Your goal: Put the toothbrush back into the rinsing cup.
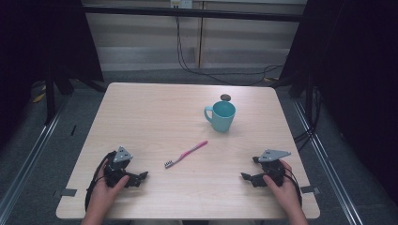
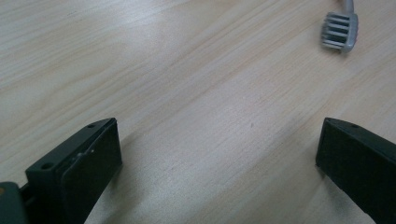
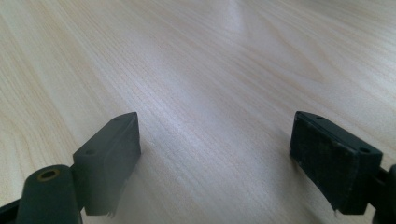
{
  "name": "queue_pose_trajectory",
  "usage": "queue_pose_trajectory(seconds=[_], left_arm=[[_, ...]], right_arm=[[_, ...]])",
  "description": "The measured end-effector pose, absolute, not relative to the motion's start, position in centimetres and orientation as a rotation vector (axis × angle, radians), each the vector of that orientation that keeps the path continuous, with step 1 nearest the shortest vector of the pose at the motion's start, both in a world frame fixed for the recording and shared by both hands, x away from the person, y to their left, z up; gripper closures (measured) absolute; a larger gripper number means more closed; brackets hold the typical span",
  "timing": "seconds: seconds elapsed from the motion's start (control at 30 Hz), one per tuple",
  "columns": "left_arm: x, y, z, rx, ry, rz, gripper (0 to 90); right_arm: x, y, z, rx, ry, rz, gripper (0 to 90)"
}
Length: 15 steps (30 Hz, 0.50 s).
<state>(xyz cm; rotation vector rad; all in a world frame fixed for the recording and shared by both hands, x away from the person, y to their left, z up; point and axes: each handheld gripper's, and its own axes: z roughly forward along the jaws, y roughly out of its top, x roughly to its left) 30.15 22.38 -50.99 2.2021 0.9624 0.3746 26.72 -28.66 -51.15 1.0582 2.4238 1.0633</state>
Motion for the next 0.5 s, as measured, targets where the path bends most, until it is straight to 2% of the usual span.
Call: queue_pose_trajectory(seconds=[0.3, 0.37, 0.43, 0.5], left_arm=[[30.2, 22.3, -50.8, 2.212, 0.964, 0.364, 0.4], [30.2, 22.2, -50.4, 2.23, 0.97, 0.359, 6.6], [30.3, 22.1, -49.9, 2.262, 0.974, 0.348, 19.9], [30.6, 21.8, -49.5, 2.309, 0.98, 0.339, 17.9]], right_arm=[[26.7, -28.7, -51.2, 1.058, 2.423, 1.064, 15.7], [26.7, -28.7, -51.1, 1.061, 2.422, 1.064, 15.7], [26.7, -28.7, -51.1, 1.062, 2.422, 1.064, 15.7], [26.8, -28.7, -51.1, 1.062, 2.423, 1.066, 15.8]])
